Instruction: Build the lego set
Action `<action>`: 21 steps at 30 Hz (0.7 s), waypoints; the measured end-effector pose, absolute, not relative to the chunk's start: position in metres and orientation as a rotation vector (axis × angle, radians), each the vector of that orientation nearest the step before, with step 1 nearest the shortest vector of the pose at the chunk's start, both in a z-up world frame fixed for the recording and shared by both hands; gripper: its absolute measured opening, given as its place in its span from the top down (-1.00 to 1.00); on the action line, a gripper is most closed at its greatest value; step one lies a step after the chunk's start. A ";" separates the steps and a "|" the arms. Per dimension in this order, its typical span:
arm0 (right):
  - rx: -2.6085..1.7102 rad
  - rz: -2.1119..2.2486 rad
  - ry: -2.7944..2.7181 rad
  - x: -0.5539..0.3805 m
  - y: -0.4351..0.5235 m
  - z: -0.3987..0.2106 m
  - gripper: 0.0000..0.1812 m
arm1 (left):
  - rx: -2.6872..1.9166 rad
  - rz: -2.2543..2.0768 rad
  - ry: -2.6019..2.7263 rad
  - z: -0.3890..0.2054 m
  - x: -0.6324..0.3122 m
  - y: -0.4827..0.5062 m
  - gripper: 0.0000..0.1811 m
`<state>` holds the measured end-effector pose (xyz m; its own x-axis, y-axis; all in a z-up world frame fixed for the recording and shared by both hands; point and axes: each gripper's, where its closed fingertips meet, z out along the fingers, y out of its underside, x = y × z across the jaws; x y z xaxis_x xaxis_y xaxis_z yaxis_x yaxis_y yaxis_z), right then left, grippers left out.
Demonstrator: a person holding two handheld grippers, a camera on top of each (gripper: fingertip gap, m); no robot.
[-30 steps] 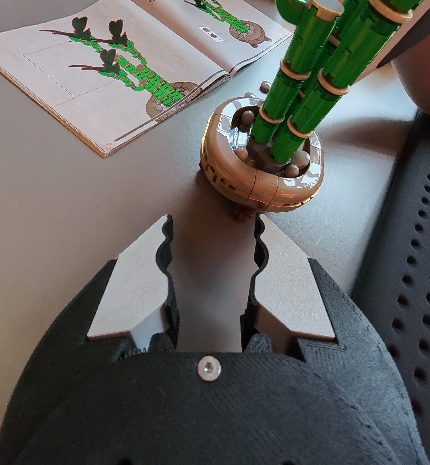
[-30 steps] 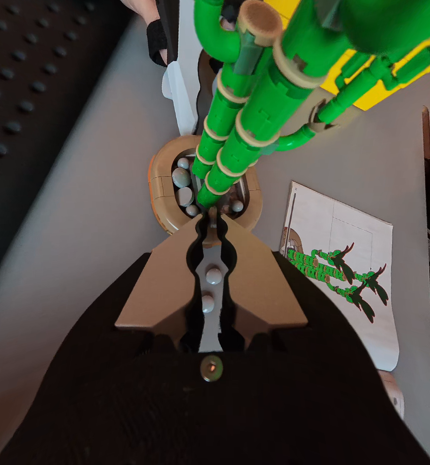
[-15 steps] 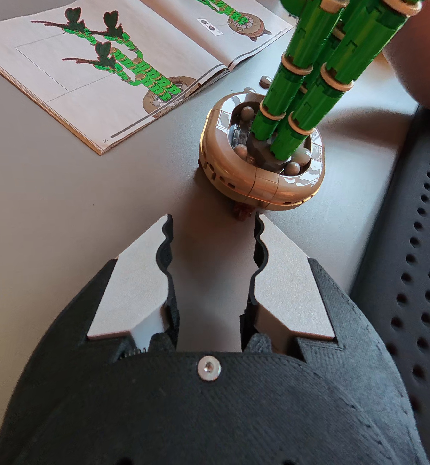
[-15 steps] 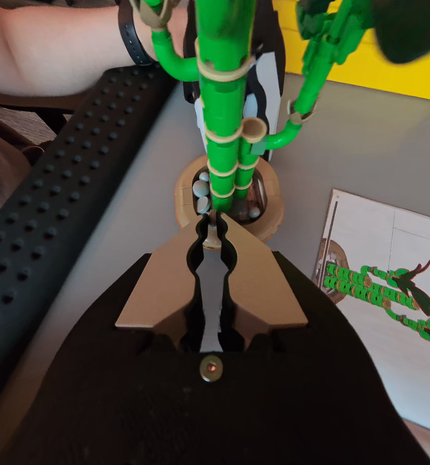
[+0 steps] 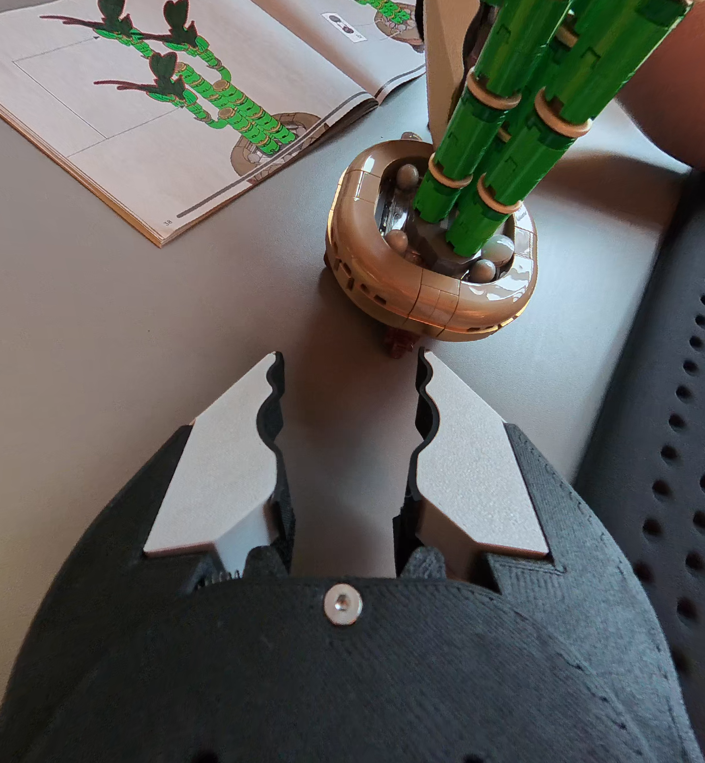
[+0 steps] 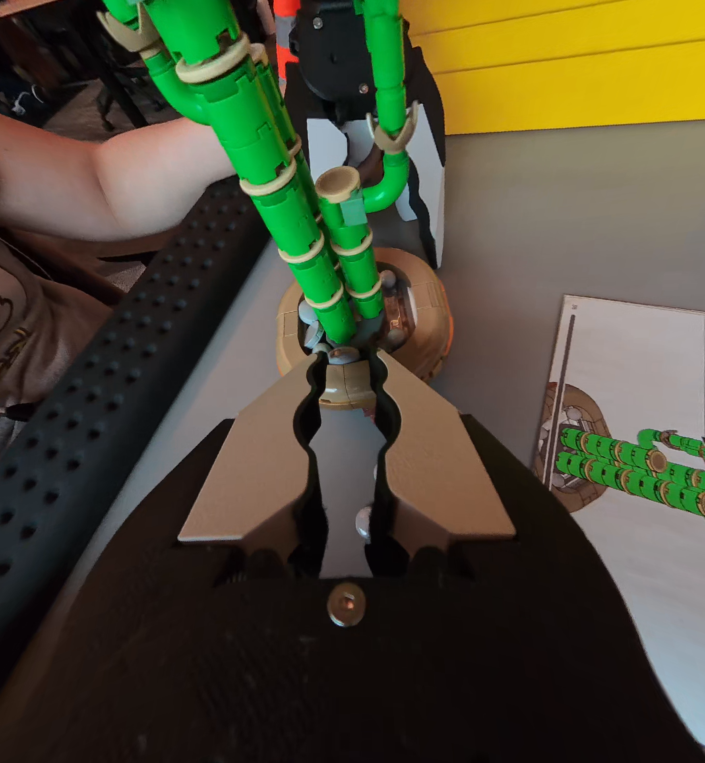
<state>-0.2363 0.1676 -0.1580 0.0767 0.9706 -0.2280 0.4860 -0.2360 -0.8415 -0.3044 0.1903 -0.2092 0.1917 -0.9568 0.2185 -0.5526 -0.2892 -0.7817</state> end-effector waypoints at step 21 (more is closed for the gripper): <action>-1.820 1.013 -1.441 -0.241 0.168 -0.159 0.86 | -1.929 -0.965 1.418 -0.210 -0.304 0.189 0.31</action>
<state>-0.2411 0.1677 -0.1586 0.1196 0.9729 -0.1979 0.5158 -0.2312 -0.8249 -0.3043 0.1888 -0.2103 0.1844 -0.9569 0.2245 -0.5594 -0.2900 -0.7765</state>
